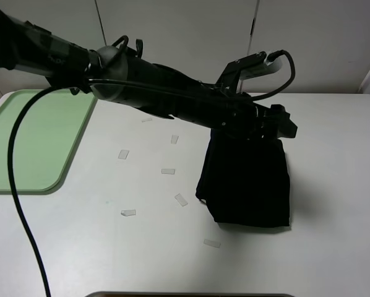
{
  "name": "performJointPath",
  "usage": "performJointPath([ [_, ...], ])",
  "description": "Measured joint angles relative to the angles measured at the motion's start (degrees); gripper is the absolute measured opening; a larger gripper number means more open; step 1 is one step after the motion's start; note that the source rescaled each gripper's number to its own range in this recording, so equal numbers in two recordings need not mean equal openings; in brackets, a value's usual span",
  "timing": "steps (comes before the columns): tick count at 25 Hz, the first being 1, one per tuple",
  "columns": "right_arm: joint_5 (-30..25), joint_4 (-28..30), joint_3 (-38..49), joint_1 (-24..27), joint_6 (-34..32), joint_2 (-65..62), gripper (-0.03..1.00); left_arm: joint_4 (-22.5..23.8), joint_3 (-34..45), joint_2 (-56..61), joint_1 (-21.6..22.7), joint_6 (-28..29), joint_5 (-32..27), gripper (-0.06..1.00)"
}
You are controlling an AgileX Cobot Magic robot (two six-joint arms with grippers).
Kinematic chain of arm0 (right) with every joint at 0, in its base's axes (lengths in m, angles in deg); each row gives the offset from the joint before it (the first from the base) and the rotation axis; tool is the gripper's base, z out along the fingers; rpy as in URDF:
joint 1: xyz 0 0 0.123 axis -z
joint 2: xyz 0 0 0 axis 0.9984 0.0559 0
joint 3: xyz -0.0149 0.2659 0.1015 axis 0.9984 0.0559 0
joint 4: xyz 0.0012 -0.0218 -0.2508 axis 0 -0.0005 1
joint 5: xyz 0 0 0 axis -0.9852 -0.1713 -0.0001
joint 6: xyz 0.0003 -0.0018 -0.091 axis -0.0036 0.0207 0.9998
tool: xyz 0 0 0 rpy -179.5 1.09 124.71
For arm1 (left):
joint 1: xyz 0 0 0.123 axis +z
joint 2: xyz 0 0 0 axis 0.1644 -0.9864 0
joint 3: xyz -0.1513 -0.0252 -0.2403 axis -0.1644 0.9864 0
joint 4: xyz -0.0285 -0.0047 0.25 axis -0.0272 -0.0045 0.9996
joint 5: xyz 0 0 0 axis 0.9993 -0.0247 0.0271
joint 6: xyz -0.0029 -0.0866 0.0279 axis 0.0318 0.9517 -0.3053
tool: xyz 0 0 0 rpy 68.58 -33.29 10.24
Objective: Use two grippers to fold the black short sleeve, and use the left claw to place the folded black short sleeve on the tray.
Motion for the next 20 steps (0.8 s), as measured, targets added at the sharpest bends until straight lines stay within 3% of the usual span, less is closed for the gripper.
performJointPath([
  [11, 0.0, 0.0, 0.0, 0.0, 0.0, 0.0, 1.0, -2.0, -0.3, -0.2, -4.3, -7.9, -0.4, 0.75],
  [20, 0.0, 0.0, 0.0, 0.0, 0.0, 0.0, 1.0, -1.9, -0.3, -0.2, -9.9, -27.8, -1.7, 0.75],
])
